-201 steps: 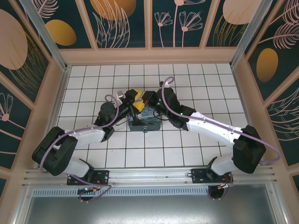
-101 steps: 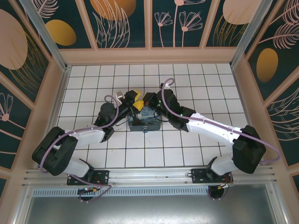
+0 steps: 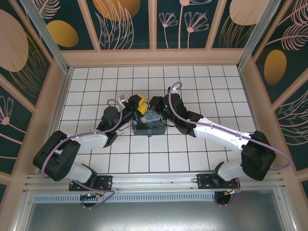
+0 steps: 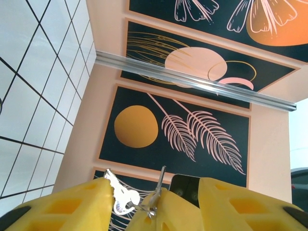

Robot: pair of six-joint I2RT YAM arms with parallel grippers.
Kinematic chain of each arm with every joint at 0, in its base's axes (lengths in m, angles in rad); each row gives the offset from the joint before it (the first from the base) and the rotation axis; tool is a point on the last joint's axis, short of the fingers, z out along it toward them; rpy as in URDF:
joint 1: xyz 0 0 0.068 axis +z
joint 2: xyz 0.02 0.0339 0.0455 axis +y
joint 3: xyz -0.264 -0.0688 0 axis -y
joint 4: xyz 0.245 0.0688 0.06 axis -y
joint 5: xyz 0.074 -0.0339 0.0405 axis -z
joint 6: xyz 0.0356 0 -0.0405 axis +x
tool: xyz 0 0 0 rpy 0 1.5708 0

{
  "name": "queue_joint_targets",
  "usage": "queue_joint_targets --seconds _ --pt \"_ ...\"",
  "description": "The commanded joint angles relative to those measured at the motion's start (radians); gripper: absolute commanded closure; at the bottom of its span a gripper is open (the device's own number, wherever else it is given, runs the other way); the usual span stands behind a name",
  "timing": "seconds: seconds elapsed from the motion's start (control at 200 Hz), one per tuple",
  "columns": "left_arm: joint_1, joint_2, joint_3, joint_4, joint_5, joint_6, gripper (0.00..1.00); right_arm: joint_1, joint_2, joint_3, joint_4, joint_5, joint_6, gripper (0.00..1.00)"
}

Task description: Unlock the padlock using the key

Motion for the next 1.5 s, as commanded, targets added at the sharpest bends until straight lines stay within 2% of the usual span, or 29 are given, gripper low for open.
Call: queue_joint_targets --seconds 0.0,0.375,0.565,0.826,1.171,1.491 --pt "-0.006 -0.015 -0.012 0.008 -0.013 0.017 0.54 -0.004 -0.034 -0.015 0.03 0.02 0.012 1.0" --pt "-0.006 -0.011 -0.012 0.003 -0.015 0.03 0.59 -0.004 -0.031 -0.018 0.036 0.017 0.014 1.0" --pt "-0.007 -0.011 -0.014 -0.014 -0.013 0.038 0.36 -0.003 -0.028 -0.008 0.042 0.012 0.012 1.0" --pt "-0.007 -0.012 -0.015 -0.023 -0.012 0.034 0.24 0.001 -0.02 0.007 0.067 -0.007 0.019 1.0" --pt "-0.006 0.008 0.003 0.037 -0.011 0.004 0.22 0.031 0.045 0.033 0.12 -0.041 0.047 1.0" --pt "-0.007 0.025 0.007 0.105 -0.021 -0.017 0.26 0.036 0.071 -0.008 0.177 -0.051 0.09 1.0"
